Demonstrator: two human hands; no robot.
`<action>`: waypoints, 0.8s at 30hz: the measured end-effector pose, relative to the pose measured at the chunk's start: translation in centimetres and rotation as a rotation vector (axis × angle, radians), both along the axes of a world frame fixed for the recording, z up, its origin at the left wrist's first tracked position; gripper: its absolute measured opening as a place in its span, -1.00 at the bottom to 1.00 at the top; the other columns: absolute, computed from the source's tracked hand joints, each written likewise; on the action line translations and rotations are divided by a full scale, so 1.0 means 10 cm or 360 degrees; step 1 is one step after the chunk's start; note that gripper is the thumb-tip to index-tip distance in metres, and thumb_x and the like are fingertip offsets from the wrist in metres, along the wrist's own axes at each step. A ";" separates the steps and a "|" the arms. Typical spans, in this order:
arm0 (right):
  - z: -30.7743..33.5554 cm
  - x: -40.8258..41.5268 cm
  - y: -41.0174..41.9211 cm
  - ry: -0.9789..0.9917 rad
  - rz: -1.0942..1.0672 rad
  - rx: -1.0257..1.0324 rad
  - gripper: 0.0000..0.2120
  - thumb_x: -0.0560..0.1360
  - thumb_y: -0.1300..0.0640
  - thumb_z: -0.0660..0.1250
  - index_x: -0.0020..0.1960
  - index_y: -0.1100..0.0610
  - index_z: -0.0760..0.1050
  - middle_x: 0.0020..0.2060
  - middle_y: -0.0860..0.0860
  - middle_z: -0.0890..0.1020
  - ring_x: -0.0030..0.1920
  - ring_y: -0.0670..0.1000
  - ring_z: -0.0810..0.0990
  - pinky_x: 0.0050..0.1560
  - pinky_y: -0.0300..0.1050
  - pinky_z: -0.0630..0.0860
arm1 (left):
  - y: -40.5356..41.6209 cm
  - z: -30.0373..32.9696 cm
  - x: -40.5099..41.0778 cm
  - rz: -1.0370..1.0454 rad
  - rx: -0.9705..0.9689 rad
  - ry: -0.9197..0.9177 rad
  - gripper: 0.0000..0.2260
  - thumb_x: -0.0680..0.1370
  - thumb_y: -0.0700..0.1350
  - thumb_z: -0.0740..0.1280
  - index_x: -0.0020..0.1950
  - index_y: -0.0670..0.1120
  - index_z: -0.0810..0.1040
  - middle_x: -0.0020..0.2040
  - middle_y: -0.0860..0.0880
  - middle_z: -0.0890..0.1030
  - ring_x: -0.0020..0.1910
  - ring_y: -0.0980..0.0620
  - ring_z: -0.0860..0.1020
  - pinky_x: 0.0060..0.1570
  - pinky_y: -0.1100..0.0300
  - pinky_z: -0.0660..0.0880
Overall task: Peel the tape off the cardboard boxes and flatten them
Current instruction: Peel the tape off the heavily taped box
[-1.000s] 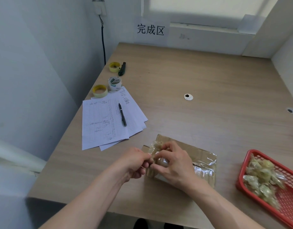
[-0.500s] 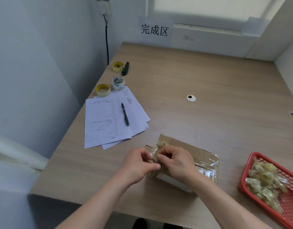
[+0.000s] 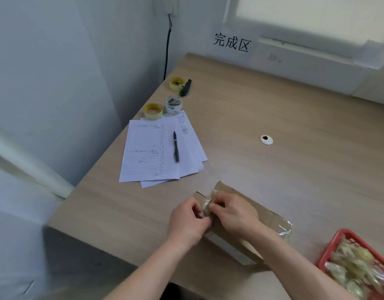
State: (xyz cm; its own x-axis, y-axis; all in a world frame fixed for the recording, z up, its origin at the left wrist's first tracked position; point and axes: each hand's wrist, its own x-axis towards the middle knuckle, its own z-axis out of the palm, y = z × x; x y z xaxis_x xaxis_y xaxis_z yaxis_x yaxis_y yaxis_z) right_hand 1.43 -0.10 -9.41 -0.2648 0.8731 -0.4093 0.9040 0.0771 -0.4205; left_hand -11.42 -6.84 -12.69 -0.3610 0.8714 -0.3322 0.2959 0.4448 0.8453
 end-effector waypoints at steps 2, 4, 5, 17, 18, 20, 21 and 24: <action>0.05 -0.01 0.03 0.0047 0.0065 -0.0086 -0.79 0.48 -0.15 0.21 -0.17 -0.09 0.55 -0.32 -0.12 0.62 -0.21 -0.08 0.57 -0.17 -0.07 0.49 | -0.05 -0.01 0.04 0.0076 -0.0001 0.0005 -0.70 0.21 0.01 0.51 -0.30 -0.04 0.41 -0.47 0.13 0.50 -0.48 0.17 0.37 -0.45 0.30 0.29; 0.08 0.00 0.06 0.0140 0.0104 -0.0142 -0.70 0.52 -0.19 0.16 -0.17 -0.05 0.56 -0.32 -0.11 0.63 -0.23 -0.07 0.58 -0.16 -0.04 0.50 | -0.08 -0.04 0.09 0.0120 0.0003 0.0057 -0.69 0.27 0.00 0.55 -0.27 -0.04 0.43 -0.37 0.06 0.54 -0.43 0.15 0.41 -0.39 0.24 0.35; 0.09 0.01 0.07 0.0197 0.0099 -0.0151 -0.64 0.55 -0.19 0.13 -0.17 -0.01 0.56 -0.30 -0.08 0.64 -0.22 -0.04 0.60 -0.12 0.00 0.53 | -0.09 -0.05 0.12 0.0142 0.0015 0.0080 -0.71 0.30 -0.02 0.55 -0.25 -0.03 0.44 -0.31 0.02 0.57 -0.38 0.10 0.45 -0.34 0.20 0.39; 0.07 0.10 0.24 0.0423 0.0981 0.0462 -0.67 0.56 0.15 0.31 0.26 -0.12 0.60 -0.01 -0.08 0.49 -0.06 -0.03 0.53 -0.06 -0.09 0.49 | -0.31 -0.03 0.32 0.0329 0.0260 0.0256 -0.80 0.42 -0.08 0.49 -0.11 0.20 0.57 -0.12 0.11 0.56 -0.18 0.19 0.55 -0.12 0.28 0.50; 0.07 0.09 0.24 0.0435 0.1026 0.0471 -0.73 0.55 0.16 0.34 0.18 -0.09 0.65 -0.01 -0.10 0.48 -0.08 -0.04 0.52 -0.07 -0.09 0.49 | -0.31 -0.03 0.32 0.0329 0.0258 0.0285 -0.80 0.42 -0.08 0.49 -0.11 0.20 0.58 -0.12 0.12 0.56 -0.20 0.18 0.55 -0.10 0.24 0.51; 0.04 0.10 0.22 0.0544 0.1018 0.0529 -0.85 0.49 0.19 0.40 -0.01 -0.01 0.69 -0.05 -0.11 0.50 -0.15 -0.04 0.52 -0.13 -0.05 0.52 | -0.31 -0.02 0.32 0.0350 0.0257 0.0289 -0.80 0.41 -0.08 0.50 -0.09 0.21 0.61 -0.12 0.12 0.58 -0.21 0.18 0.56 -0.08 0.22 0.52; 0.00 0.12 0.20 0.0613 0.0973 0.0583 -0.88 0.45 0.22 0.44 -0.10 0.03 0.69 -0.08 -0.10 0.53 -0.18 -0.03 0.54 -0.17 -0.03 0.53 | -0.32 -0.02 0.31 0.0359 0.0254 0.0279 -0.81 0.41 -0.07 0.51 -0.09 0.21 0.63 -0.12 0.12 0.59 -0.21 0.19 0.56 -0.08 0.23 0.53; -0.12 0.20 0.12 0.0752 0.0795 0.0694 -0.88 0.36 0.27 0.52 -0.22 0.06 0.68 -0.13 -0.08 0.58 -0.21 -0.02 0.59 -0.21 -0.05 0.55 | -0.32 -0.04 0.28 0.0375 0.0249 0.0239 -0.84 0.41 -0.08 0.52 -0.12 0.19 0.67 -0.12 0.11 0.62 -0.21 0.21 0.58 -0.09 0.23 0.54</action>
State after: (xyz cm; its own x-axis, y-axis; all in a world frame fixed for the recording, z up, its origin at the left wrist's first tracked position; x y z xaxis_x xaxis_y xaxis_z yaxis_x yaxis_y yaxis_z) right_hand 3.46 1.14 -10.65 -0.7248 0.6614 0.1929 0.4543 0.6693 -0.5879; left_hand -8.62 -9.99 -13.13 -0.5938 0.7943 -0.1287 0.3269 0.3842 0.8634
